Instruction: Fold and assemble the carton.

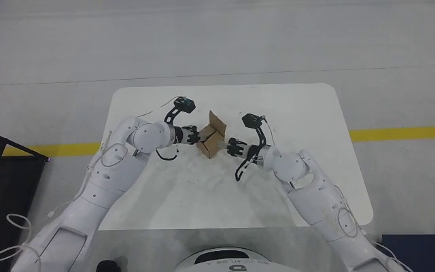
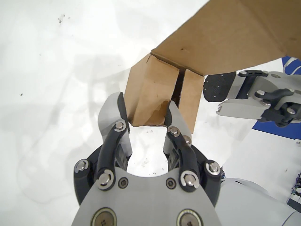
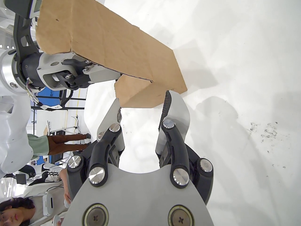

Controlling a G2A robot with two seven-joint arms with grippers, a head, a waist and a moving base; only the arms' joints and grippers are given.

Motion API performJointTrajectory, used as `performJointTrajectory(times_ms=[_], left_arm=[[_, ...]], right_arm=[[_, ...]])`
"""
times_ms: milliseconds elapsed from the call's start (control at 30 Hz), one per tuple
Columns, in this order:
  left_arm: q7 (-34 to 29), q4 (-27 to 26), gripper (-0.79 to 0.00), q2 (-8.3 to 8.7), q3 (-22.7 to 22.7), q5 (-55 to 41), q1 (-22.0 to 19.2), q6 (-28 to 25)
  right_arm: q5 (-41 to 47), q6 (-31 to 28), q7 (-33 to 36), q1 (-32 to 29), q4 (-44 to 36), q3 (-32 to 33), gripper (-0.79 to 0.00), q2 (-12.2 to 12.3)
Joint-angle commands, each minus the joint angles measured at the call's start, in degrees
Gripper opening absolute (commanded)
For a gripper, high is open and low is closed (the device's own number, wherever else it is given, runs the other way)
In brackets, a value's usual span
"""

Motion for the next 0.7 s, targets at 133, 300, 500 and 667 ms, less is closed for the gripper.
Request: performJointTrajectory(times_ms=[133,300,500,667], left_arm=[[0.01,-0.37,-0.785,-0.36,0.91,0.71,-1.21,0.31],[0.1,-3.52,-0.785,-0.31,0.98,2.69,-1.02,1.6],[-1.78,-7.38,0.0,-0.7,2.38,1.77,-0.33,4.25],[-3.94,-6.11,0.0,-0.82,0.99,-3.57,-0.74,5.27]], right_arm=[[-1.53,-0.93,-0.99,-2.9,-3.99,2.75,-0.323,0.81],[-3.33,-1.82,-1.93,-7.02,-8.63,6.59,-0.262,1.79],[-3.71,-1.72,-3.25,-12.38,-13.03,13.15,-0.2,2.92],[-3.25,-1.81,-3.34,-14.52,-14.71,15.21,-0.215,3.31]])
